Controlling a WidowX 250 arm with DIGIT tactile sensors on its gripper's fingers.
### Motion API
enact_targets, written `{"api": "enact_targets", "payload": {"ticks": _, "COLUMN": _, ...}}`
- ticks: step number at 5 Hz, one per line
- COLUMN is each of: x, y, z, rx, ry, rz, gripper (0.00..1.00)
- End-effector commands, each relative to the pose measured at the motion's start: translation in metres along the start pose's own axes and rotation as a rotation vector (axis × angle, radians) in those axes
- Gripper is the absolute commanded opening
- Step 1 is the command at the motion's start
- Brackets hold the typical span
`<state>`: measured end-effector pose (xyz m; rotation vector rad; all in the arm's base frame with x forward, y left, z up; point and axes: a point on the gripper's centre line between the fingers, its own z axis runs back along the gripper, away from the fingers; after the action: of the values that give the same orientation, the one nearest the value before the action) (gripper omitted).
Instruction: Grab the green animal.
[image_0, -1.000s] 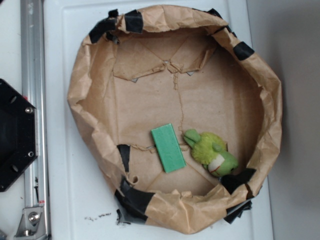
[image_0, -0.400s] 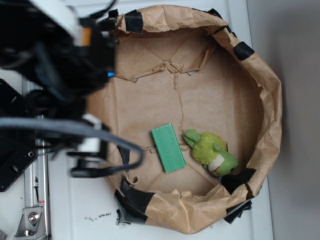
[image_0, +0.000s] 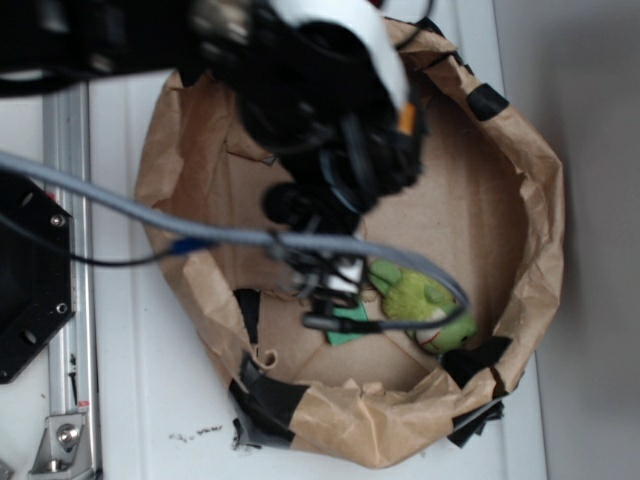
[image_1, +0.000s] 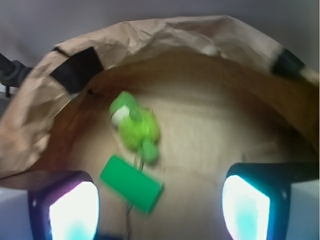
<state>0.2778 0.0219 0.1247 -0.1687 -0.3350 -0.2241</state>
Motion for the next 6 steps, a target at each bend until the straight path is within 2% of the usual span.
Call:
{"api": "enact_targets", "payload": {"ticks": 1, "x": 0.034, "y": -0.036, "z": -0.098, "rx": -0.128, "ry": -0.011, "rz": -0.333, "gripper": 1.00}}
{"api": "enact_targets", "payload": {"ticks": 2, "x": 0.033, "y": -0.047, "z": -0.113, "rx": -0.103, "ry": 0.073, "rz": -0.468, "gripper": 1.00}}
{"api": "enact_targets", "payload": {"ticks": 3, "x": 0.033, "y": -0.049, "z": -0.100, "rx": -0.097, "ry": 0.060, "rz": -0.424, "gripper": 0.00}}
{"api": "enact_targets", "payload": {"ticks": 4, "x": 0.037, "y": -0.049, "z": -0.050, "rx": 0.017, "ry": 0.044, "rz": -0.395, "gripper": 0.00}}
{"api": "enact_targets", "payload": {"ticks": 5, "x": 0.035, "y": -0.042, "z": 0.005, "rx": -0.024, "ry": -0.034, "rz": -0.312, "gripper": 0.00}}
{"api": "enact_targets", "payload": {"ticks": 6, "x": 0.028, "y": -0.025, "z": 0.065, "rx": -0.024, "ry": 0.028, "rz": -0.033, "gripper": 0.01}}
